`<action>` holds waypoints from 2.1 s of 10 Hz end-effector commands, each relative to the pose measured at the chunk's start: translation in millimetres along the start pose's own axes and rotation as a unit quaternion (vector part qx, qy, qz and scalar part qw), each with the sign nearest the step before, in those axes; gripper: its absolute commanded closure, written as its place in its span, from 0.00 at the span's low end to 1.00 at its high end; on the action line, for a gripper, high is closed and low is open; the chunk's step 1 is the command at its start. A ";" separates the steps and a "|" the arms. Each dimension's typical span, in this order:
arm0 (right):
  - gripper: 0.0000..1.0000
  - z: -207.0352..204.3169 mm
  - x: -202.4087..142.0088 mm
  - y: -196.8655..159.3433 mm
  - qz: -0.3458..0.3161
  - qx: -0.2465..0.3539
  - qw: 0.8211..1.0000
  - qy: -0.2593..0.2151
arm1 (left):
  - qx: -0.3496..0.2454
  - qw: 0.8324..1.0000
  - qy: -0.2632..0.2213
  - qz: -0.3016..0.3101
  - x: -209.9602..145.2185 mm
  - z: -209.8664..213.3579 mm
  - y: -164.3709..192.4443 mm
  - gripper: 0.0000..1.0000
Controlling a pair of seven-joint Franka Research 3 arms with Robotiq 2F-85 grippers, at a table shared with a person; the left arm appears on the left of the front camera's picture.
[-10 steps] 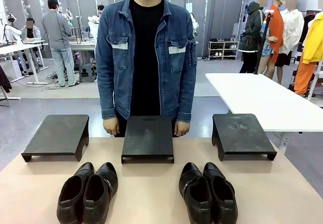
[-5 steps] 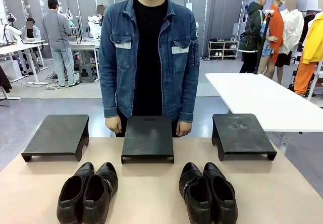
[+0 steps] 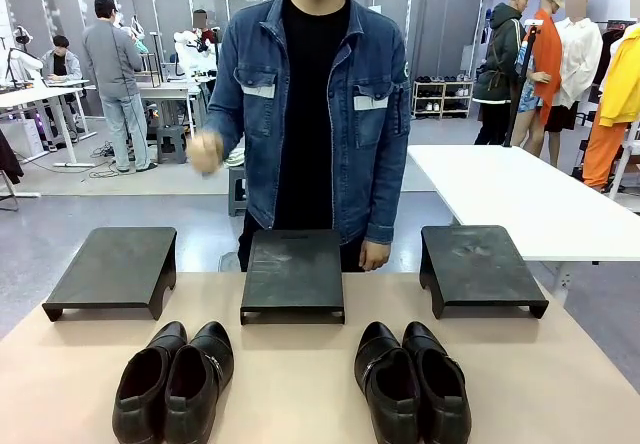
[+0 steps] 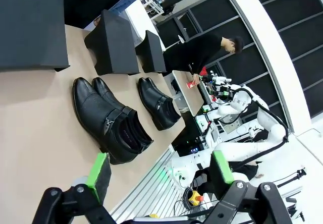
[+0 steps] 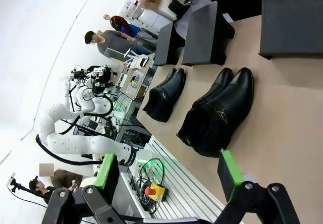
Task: Place the shoes on the stand as instructed by the person.
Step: Pick up one pair of Shoes and place it on the Shoes Stand indicated by the person.
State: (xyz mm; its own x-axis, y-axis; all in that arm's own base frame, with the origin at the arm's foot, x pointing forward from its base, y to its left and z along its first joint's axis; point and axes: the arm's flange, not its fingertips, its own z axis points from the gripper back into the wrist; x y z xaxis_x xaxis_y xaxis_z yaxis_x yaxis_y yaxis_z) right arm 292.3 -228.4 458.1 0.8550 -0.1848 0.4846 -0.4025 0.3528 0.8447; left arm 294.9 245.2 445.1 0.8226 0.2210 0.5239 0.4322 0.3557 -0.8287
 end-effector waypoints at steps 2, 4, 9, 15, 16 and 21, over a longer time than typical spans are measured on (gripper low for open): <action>0.00 0.9 0.4 1.0 0.000 0.005 1.000 -0.002 | -0.005 1.000 0.004 -0.003 -0.7 2.0 -0.6 0.00; 0.00 0.9 0.4 1.0 0.000 0.005 1.000 -0.002 | -0.005 1.000 0.004 -0.003 -0.7 2.0 -0.6 0.00; 0.00 0.9 0.4 1.0 0.000 0.005 1.000 -0.002 | -0.005 1.000 0.004 -0.003 -0.7 2.0 -0.6 0.00; 0.00 0.9 0.4 1.0 0.000 0.005 1.000 -0.002 | -0.005 1.000 0.004 -0.003 -0.7 2.0 -0.6 0.00; 0.00 0.9 0.4 1.0 0.000 0.005 1.000 -0.002 | -0.005 1.000 0.004 -0.003 -0.7 2.0 -0.6 0.00; 0.00 0.9 0.4 1.0 0.000 0.005 1.000 -0.002 | 0.082 0.985 0.142 -0.057 56.7 -62.7 -128.0 0.00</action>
State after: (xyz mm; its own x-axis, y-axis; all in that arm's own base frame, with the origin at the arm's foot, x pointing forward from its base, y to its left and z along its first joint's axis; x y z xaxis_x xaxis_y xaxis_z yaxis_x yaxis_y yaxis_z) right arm 292.7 -227.9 457.9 0.8558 -0.1833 0.4838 -0.4021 0.3528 0.8449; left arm 309.4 185.0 539.8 0.8450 0.0218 0.5343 0.4685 0.4517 -0.7593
